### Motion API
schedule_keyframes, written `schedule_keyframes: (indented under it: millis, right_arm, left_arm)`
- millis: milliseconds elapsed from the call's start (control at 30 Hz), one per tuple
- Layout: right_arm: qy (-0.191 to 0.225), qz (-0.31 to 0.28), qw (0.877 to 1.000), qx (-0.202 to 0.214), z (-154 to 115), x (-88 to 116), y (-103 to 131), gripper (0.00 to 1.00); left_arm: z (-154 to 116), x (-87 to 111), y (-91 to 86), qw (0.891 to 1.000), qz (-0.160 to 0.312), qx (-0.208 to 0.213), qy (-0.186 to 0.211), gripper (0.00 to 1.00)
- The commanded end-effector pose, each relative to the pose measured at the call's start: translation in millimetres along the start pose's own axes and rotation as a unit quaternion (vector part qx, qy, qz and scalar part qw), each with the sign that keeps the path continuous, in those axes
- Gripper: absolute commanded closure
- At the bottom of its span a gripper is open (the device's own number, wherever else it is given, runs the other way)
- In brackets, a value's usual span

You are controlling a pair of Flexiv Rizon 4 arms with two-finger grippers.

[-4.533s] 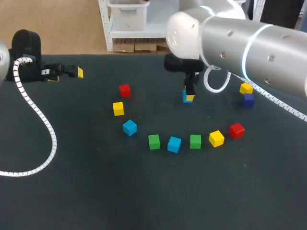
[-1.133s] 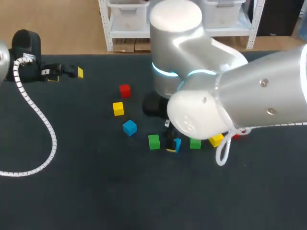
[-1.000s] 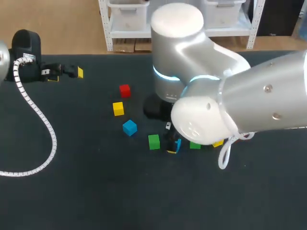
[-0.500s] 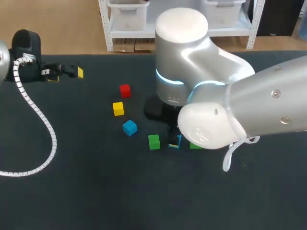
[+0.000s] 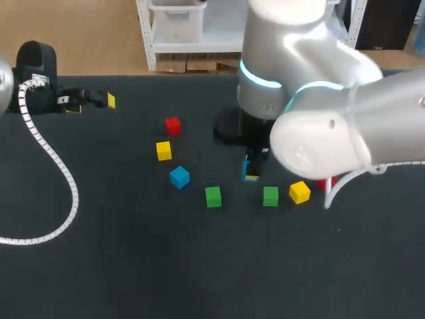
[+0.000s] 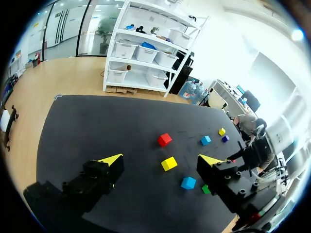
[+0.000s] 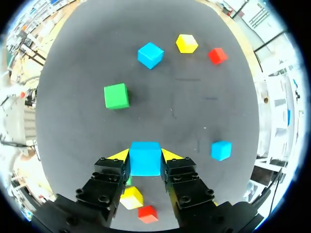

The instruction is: Place the blue cubes, place green cubes on the blue cubes, place the yellow cubes on the green cubes, then place the red cubes on the yellow cubes, and place purple cube on the red cubes.

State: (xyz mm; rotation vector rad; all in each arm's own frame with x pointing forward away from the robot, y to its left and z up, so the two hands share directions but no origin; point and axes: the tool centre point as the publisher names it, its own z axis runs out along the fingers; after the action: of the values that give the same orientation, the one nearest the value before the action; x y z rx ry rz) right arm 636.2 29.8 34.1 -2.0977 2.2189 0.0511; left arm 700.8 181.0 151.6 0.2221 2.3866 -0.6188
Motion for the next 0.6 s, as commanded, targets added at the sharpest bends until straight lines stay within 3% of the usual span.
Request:
schedule_keyframes:
  millis: [33,400,600]
  right_arm:
    - [-0.006,-0.023,0.999,-0.029,-2.9,-8.4,-14.4,0.67]
    - [0.026,-0.081,0.996,-0.02,-6.9,-26.6,-51.1,0.62]
    - [0.029,-0.078,0.996,-0.02,-5.7,-29.7,-68.0,0.66]
  left_arm:
    - [-0.5,1.6,2.6,1.0,0.001,0.006,-0.003,0.0]
    - [-0.5,1.6,2.6,1.0,0.001,0.006,-0.003,0.0]
    - [-0.5,1.6,2.6,1.0,0.001,0.006,-0.003,0.0]
